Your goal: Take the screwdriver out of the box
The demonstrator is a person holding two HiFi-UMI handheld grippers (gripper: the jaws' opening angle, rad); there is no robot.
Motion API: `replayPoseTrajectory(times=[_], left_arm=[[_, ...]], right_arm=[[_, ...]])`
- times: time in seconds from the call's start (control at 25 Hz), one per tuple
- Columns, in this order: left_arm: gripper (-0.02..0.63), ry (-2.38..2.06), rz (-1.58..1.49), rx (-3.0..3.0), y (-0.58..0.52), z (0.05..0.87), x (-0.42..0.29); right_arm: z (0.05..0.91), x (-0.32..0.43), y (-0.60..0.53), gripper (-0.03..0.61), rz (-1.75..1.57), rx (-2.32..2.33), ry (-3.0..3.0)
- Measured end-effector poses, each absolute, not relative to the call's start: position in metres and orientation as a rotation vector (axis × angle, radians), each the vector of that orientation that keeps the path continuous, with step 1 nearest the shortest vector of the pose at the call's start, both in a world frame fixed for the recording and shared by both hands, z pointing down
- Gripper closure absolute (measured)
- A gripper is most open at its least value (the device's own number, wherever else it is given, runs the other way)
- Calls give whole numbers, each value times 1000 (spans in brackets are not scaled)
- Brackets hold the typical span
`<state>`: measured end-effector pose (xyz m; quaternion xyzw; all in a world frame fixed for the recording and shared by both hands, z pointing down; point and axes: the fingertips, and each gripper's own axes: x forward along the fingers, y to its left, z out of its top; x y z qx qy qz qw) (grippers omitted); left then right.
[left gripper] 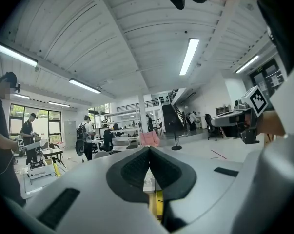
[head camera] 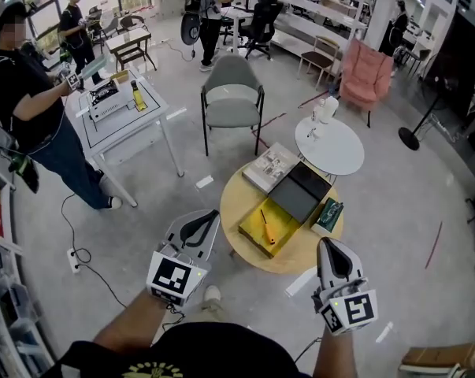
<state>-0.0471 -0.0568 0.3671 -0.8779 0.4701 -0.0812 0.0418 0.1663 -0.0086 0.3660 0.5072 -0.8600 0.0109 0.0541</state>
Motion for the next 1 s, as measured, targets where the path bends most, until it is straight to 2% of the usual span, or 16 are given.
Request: replayPoseTrajectory(times=[1.0], left_arm=[[601,1221,-176,-2801,-181,370,-83]], right_arm=[[350,120,-95,563,-23,1694,-2430]])
